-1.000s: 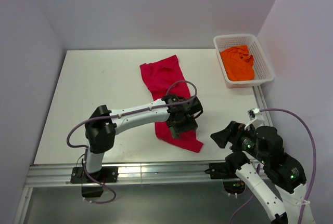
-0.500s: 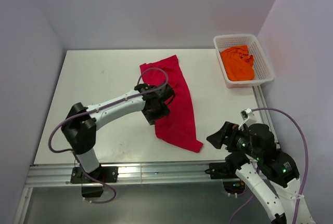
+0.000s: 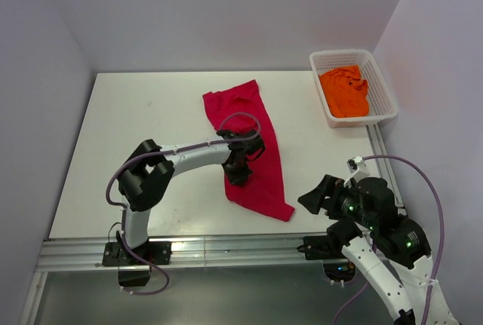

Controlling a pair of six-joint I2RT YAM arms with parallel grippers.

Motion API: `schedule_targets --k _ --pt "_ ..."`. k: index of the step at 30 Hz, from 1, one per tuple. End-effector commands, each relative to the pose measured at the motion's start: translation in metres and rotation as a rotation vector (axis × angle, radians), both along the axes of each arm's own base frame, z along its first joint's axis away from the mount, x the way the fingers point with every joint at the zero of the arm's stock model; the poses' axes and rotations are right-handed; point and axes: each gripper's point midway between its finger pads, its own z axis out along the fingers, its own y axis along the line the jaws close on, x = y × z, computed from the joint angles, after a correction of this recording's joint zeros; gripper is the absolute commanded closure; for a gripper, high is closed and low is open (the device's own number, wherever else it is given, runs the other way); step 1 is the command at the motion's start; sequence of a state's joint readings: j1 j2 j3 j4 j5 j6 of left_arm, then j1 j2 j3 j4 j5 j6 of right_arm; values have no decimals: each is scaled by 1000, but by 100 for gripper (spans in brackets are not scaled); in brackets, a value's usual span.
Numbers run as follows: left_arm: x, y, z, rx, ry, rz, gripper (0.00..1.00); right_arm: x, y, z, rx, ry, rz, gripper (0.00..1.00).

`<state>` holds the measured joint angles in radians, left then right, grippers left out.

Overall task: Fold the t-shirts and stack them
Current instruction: Rotate the tshirt 90 degrees

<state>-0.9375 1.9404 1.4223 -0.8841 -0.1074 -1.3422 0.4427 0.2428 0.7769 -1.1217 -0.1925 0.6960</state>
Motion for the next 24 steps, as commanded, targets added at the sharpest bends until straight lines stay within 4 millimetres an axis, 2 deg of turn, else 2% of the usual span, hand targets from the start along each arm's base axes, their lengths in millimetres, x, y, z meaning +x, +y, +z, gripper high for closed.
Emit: schedule_targets --k 1,5,9,11,17,21,22,23,24 --pt "-15 -2 -12 16 25 -58 100 4 1 3 15 -27 -12 6" --pt "-35 -2 -15 1 28 -74 100 4 -1 0 13 -25 -18 6" --pt "-63 8 -23 9 55 -78 100 5 -1 -4 1 -25 -15 6" --pt "-75 9 -21 6 54 -96 100 6 -1 -6 -4 -21 -15 6" --pt "-111 27 -18 41 54 -121 100 7 0 -5 -9 -26 -8 6" --pt "-110 36 -7 52 16 -116 98 6 1 -7 4 -20 -7 6" --pt "-107 36 -1 57 2 -116 94 6 2 -6 11 -19 -6 6" --pt "-96 29 11 48 -44 -111 89 6 3 -7 15 -15 -4 6" --pt "-95 35 17 79 -50 -116 83 5 5 -8 22 -9 1 6"
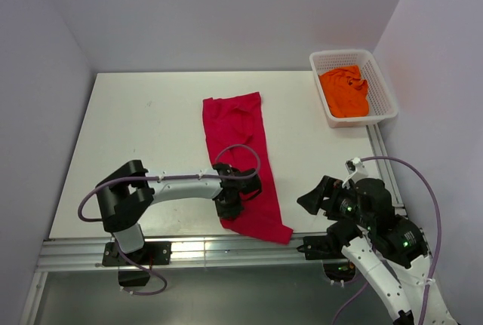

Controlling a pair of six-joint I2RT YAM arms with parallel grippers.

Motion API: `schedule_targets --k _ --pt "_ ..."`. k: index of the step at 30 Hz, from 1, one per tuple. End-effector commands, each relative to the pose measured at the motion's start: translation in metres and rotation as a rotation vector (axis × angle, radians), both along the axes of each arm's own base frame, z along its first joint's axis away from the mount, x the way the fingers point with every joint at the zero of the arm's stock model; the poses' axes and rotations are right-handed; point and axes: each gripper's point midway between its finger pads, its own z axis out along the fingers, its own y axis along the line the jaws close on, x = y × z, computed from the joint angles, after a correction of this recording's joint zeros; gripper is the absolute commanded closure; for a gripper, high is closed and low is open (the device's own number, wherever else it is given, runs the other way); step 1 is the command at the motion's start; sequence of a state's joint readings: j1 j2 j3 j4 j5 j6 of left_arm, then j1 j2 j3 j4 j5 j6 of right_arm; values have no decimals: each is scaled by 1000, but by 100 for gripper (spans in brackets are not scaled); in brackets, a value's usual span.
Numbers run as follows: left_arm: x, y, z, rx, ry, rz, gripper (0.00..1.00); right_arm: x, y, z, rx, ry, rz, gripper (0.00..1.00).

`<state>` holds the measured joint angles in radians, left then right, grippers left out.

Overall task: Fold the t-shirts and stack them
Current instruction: Rotate the tshirt 90 degrees

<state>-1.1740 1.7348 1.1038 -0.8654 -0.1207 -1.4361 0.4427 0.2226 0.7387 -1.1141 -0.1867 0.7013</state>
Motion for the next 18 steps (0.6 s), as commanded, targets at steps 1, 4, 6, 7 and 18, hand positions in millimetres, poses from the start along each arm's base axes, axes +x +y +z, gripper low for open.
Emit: schedule_targets --k 1,4,6,7,18 --pt "23 -2 40 -4 -112 21 66 4 6 2 29 -15 11 6" --pt "39 -15 69 -52 -174 15 41 3 7 2 33 -12 18 6" --pt "46 -26 83 -114 -184 3 39 4 7 2 29 -10 19 6" --pt "53 -37 91 -182 -201 -1 40 4 7 2 27 -11 18 6" --pt "47 -86 69 -366 -77 -204 58 6 5 4 8 -14 13 6"
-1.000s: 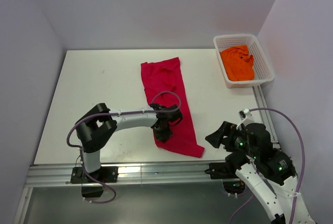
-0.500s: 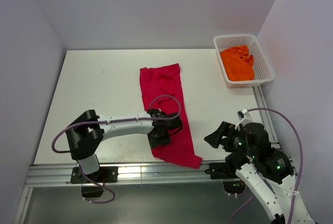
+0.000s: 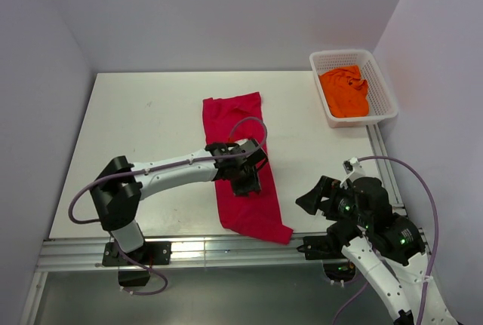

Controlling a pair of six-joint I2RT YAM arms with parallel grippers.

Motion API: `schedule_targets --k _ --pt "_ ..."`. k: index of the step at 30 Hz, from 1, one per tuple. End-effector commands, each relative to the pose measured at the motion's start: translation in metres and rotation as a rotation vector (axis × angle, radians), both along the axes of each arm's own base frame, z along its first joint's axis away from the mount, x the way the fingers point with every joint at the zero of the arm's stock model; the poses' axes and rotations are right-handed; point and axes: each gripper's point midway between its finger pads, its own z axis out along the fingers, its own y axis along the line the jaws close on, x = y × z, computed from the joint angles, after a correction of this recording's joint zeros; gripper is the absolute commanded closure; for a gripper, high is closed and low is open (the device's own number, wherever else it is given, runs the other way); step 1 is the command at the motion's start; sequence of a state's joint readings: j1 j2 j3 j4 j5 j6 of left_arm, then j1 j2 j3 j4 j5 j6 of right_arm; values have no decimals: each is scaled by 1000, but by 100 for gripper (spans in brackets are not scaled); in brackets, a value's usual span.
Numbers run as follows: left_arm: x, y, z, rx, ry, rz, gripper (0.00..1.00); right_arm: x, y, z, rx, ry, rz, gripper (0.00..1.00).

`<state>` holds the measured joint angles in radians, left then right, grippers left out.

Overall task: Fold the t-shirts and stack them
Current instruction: Rotate the tshirt 90 degrees

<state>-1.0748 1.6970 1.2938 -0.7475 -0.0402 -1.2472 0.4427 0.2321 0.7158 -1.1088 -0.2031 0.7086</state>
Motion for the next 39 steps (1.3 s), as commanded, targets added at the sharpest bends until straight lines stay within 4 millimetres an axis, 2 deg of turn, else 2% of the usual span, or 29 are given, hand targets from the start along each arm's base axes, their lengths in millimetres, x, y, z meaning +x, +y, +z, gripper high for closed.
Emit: schedule_targets --k 1,8,13,23,28,35,37,39 --pt "-15 -19 -10 -50 37 -118 59 6 1 12 5 -46 2 6" --pt "-28 2 -39 13 66 -102 61 2 -2 6 5 -39 -14 6" --pt "-27 12 -42 44 49 -91 61 0 -1 1 13 -31 -10 6" --pt "-26 9 -54 76 52 -125 62 6 2 3 9 -30 -2 6" --pt "-30 10 -61 80 66 -141 66 7 1 1 -2 -27 -1 6" --pt "-40 14 -74 103 92 -161 85 6 -1 -2 -10 -26 -7 6" --pt "-41 14 -74 110 90 -160 97 5 -2 -4 -13 -25 -10 6" --pt "-42 13 -71 106 82 -163 100 4 -2 -5 -12 -22 -9 6"
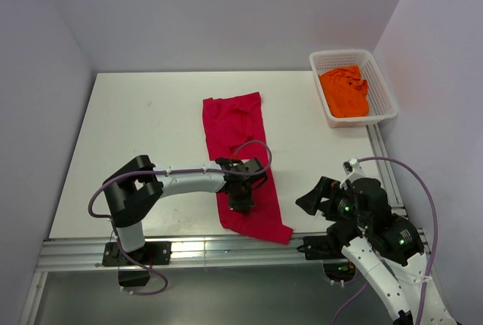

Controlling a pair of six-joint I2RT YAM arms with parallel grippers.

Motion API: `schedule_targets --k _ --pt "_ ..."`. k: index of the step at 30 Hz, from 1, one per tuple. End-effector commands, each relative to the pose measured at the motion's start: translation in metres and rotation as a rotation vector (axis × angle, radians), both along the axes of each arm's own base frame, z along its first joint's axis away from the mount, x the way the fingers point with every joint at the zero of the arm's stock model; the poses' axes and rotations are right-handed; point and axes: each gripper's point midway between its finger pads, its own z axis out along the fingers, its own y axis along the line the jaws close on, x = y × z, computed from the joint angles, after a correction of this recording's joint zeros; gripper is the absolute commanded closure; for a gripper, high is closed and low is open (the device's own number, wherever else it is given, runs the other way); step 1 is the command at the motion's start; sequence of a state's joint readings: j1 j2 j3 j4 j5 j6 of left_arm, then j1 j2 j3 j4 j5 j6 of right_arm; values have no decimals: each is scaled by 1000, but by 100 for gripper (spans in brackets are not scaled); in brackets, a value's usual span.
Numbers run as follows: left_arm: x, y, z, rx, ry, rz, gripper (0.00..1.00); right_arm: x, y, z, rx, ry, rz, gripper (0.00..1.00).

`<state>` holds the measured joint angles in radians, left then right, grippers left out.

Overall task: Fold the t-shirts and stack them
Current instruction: Rotate the tshirt 90 degrees

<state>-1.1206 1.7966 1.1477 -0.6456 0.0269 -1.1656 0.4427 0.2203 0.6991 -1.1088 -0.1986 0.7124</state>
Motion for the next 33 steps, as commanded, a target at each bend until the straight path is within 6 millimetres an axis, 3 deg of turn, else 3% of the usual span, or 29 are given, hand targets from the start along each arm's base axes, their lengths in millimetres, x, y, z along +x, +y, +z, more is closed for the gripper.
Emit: schedule_targets --k 1,7,13,15,19,26,28,32,33 --pt "-2 -3 4 -9 -17 -19 100 4 -1 1 -6 -28 -4 6" --pt "-1 -8 42 -35 -77 -24 100 2 -1 -2 0 -24 -5 6" --pt "-26 3 65 -45 -79 -43 100 2 0 -6 1 -14 2 6" --pt "-41 6 69 -49 -80 -66 100 2 1 -8 3 -12 6 6" --pt "-76 26 58 11 -46 -93 100 2 2 -10 4 -10 13 6" --pt "-170 53 30 93 37 -250 100 2 3 -15 -3 1 18 6" --pt "-186 59 23 115 47 -258 99 2 4 -15 1 1 21 6" --pt "-214 64 22 133 38 -303 81 4 7 -15 7 4 29 6" --pt "-215 63 27 138 26 -299 63 4 7 -16 6 11 29 6"
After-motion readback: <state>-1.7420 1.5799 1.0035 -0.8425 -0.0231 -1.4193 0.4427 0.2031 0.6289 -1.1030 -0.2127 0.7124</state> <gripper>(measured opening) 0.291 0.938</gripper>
